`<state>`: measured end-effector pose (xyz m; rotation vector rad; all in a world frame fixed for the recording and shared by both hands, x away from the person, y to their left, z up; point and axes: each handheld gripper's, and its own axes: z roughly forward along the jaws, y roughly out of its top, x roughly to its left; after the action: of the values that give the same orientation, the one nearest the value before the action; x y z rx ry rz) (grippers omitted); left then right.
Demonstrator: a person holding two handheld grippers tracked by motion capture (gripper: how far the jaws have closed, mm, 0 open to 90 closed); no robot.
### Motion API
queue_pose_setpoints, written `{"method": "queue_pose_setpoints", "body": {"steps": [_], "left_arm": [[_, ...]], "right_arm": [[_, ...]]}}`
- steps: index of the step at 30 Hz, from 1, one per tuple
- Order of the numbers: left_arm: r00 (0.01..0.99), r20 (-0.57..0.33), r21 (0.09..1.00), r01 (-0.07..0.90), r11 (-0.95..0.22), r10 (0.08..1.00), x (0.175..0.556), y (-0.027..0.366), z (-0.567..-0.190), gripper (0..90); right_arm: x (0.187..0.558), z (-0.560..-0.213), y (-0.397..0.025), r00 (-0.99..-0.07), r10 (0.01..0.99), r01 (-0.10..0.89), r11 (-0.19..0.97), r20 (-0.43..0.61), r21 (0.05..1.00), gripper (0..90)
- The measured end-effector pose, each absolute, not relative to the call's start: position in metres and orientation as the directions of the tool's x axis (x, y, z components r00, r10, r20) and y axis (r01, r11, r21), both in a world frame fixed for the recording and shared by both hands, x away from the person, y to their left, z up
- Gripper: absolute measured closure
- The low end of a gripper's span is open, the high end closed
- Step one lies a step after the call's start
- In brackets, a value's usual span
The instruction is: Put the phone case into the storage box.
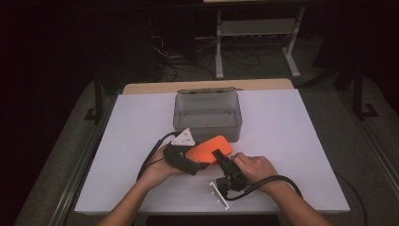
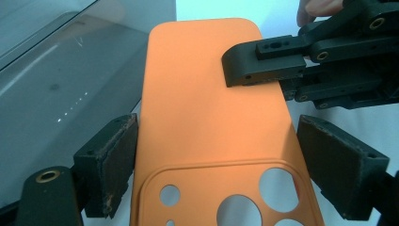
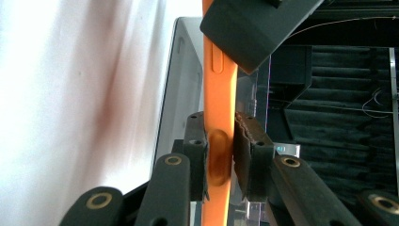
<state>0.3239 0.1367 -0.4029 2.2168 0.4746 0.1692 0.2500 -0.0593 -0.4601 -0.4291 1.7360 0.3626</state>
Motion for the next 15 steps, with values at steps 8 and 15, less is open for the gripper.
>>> {"method": "queue_pose_setpoints", "body": {"steps": [8, 15], "left_arm": [[0.918, -0.057, 0.77, 0.29, -0.568, 0.392, 0.3249, 0.1373, -0.4031, 15.5], [0.917, -0.072, 0.768, 0.302, -0.565, 0.393, 0.326, 0.1381, -0.4036, 15.7]], "right_arm": [[0.2496, -0.4604, -0.0585, -0.173, -0.08, -0.467, 0.884, -0.982, 0.01, 78.0], [0.2491, -0.4613, -0.0574, -0.158, -0.079, -0.461, 0.887, -0.984, 0.003, 81.3]]}}
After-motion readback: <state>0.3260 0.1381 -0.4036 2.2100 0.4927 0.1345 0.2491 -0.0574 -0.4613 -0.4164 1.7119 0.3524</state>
